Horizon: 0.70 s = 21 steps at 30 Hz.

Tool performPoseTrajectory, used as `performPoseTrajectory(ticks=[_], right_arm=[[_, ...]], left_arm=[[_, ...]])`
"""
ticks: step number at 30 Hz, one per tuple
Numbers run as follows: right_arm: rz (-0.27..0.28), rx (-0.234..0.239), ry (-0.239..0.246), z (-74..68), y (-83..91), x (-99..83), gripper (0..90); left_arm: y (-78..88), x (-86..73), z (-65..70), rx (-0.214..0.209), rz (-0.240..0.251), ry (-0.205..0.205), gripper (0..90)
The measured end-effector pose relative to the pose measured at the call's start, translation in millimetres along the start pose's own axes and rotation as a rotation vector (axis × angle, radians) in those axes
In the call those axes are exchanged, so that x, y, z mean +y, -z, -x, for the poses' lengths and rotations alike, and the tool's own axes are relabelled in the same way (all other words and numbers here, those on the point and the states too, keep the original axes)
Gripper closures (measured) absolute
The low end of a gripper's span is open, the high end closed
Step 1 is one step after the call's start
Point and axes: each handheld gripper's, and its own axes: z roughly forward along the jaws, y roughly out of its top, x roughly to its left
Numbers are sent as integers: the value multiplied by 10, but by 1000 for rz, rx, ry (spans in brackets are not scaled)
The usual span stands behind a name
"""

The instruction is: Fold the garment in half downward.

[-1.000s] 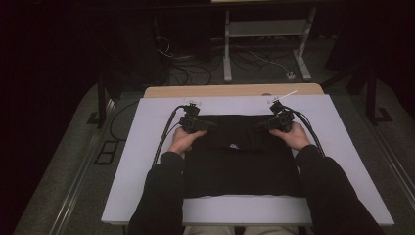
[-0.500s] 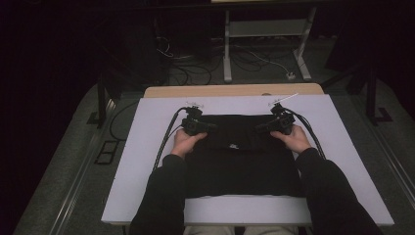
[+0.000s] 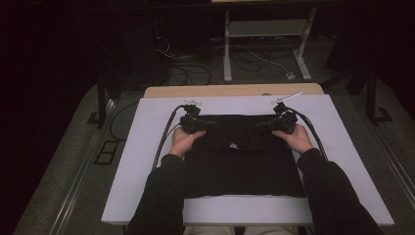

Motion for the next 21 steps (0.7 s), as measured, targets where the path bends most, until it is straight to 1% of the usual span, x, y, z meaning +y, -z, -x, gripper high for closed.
performPoseTrajectory(ticks=[4,7,8,12,15,18,19,21], right_arm=[[23,21,1,-26,53,17,845],[24,34,6,-53,80,22,845],[25,39,5,-64,90,21,845],[47,77,-2,-91,136,13,845],[54,89,-2,-110,161,3,845],[57,106,-4,-123,174,-11,845],[58,108,-5,-127,179,-16,845],[60,121,-9,-133,189,-31,845]], left_arm=[[49,20,33,-12,17,-9,832],[83,24,67,-21,35,-9,832],[96,25,76,-24,37,-16,832],[149,15,116,-41,50,-23,832],[186,6,151,-40,52,-36,832],[232,-8,167,-50,70,-37,831],[242,-15,177,-52,74,-31,831],[264,-29,175,-54,71,-40,832]])
